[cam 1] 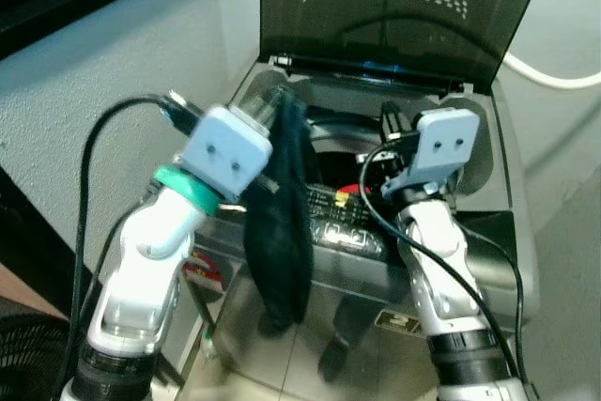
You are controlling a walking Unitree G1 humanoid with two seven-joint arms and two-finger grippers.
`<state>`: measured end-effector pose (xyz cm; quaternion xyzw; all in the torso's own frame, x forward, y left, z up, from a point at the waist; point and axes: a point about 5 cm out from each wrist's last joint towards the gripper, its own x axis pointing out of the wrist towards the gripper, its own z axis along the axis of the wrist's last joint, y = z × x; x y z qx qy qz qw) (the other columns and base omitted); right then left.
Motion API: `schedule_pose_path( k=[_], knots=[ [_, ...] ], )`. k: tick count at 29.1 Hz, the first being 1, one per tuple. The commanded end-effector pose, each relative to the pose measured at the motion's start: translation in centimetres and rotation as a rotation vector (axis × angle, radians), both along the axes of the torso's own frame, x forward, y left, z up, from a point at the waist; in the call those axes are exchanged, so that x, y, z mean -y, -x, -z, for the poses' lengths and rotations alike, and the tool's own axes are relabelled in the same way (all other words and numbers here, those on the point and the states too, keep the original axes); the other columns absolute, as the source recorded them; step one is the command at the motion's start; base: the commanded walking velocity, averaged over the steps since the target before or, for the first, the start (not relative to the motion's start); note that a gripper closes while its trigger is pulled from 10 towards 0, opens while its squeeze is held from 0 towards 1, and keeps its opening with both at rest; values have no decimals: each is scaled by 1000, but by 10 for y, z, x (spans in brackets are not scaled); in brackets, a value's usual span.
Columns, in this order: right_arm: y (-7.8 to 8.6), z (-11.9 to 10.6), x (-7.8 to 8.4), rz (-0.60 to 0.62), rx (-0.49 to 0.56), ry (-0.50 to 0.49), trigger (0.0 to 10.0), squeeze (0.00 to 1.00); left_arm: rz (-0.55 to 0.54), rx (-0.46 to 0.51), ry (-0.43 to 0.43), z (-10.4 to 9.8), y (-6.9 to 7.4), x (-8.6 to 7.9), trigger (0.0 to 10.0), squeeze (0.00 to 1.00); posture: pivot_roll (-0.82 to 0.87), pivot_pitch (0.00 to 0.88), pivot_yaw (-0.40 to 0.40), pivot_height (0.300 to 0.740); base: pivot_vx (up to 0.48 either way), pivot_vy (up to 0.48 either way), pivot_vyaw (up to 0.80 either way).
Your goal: Clothes washing
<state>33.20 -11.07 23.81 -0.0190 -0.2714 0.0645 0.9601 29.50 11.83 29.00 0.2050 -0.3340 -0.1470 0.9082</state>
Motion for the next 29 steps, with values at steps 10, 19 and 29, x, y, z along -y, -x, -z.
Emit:
schedule_pose_path(
  k=[10,19,29],
  knots=[
    [3,1,1,5,-3,-1,10000,0,63,-34,22,2,-1,9,10000,1000,120,0,54,740,0,0,0],
    [3,2,0,9,-3,-6,10000,0,87,-24,16,0,-3,14,10000,1000,124,0,62,740,0,0,0],
    [3,2,-1,8,-4,-11,10000,0,83,1,35,-4,-5,14,0,0,127,0,62,740,0,0,0]
  ],
)
